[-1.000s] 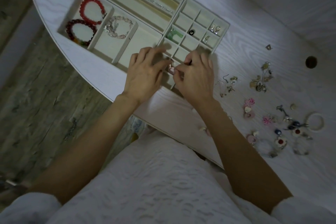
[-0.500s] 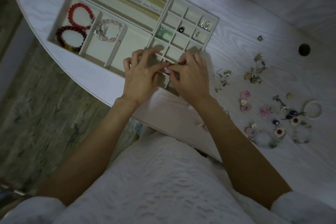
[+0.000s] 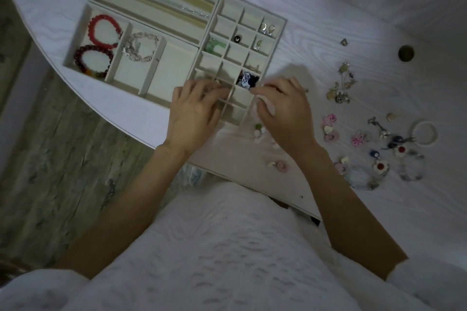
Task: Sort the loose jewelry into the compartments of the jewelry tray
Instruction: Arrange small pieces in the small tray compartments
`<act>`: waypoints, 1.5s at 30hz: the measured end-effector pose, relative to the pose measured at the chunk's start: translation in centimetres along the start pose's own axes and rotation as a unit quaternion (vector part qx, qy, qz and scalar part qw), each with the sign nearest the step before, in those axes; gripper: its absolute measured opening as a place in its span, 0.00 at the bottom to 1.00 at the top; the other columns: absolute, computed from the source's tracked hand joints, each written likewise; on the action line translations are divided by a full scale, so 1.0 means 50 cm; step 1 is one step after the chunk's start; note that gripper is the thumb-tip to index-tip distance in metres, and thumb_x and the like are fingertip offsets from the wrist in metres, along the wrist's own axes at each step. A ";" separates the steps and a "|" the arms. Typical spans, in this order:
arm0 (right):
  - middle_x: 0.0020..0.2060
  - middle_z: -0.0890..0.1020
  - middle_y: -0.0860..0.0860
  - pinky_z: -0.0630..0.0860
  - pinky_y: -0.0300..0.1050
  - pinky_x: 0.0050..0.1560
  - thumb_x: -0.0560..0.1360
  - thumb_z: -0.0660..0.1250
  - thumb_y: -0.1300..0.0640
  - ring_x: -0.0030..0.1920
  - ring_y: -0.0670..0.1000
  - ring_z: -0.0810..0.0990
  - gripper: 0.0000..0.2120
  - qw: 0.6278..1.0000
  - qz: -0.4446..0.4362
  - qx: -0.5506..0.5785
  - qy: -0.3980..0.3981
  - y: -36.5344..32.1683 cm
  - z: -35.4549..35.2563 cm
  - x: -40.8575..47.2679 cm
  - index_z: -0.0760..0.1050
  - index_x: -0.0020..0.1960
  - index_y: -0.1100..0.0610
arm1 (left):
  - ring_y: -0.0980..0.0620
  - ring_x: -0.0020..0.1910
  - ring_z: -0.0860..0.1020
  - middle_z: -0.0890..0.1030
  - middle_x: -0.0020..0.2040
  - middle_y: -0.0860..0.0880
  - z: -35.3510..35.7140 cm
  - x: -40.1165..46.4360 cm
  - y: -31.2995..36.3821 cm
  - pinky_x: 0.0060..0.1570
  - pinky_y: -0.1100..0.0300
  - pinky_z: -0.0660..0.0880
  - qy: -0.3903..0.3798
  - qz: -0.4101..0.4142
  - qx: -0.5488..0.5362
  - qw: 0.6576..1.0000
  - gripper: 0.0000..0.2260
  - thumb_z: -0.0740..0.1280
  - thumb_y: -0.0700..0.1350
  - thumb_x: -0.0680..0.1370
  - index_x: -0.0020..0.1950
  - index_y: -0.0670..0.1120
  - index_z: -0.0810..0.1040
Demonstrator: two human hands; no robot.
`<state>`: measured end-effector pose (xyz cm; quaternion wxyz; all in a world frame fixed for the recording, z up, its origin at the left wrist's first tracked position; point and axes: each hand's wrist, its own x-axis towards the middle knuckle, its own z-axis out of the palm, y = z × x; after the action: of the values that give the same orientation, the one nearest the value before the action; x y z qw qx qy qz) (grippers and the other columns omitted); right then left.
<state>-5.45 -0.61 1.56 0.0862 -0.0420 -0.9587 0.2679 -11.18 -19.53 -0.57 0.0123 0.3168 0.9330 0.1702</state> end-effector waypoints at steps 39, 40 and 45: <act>0.40 0.84 0.54 0.73 0.44 0.38 0.74 0.69 0.56 0.40 0.54 0.81 0.06 0.954 0.267 -0.066 -0.118 0.135 -0.092 -0.131 0.81 0.46 0.58 | 0.45 0.45 0.75 0.83 0.42 0.52 0.022 -0.040 0.089 0.40 0.60 0.53 -0.021 -0.101 -0.058 0.993 0.05 0.73 0.48 0.71 0.46 0.52 0.84; 0.39 0.84 0.54 0.73 0.44 0.38 0.74 0.69 0.57 0.39 0.53 0.80 0.05 0.957 0.261 -0.067 -0.108 0.132 -0.096 -0.128 0.80 0.46 0.58 | 0.44 0.45 0.75 0.83 0.42 0.52 0.022 -0.039 0.089 0.41 0.59 0.55 -0.022 -0.101 -0.060 0.993 0.05 0.73 0.48 0.71 0.46 0.51 0.84; 0.40 0.82 0.54 0.73 0.47 0.40 0.76 0.66 0.58 0.40 0.55 0.79 0.05 0.967 0.230 -0.084 -0.075 0.129 -0.100 -0.109 0.79 0.47 0.59 | 0.44 0.47 0.75 0.83 0.43 0.52 0.029 -0.036 0.088 0.42 0.59 0.57 -0.026 -0.098 -0.064 0.993 0.05 0.71 0.48 0.73 0.47 0.51 0.83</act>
<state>1.08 6.76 1.63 -0.0537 -0.2477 -0.9461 0.2015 -6.98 -16.92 -0.66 0.0736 0.2271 0.9461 0.2189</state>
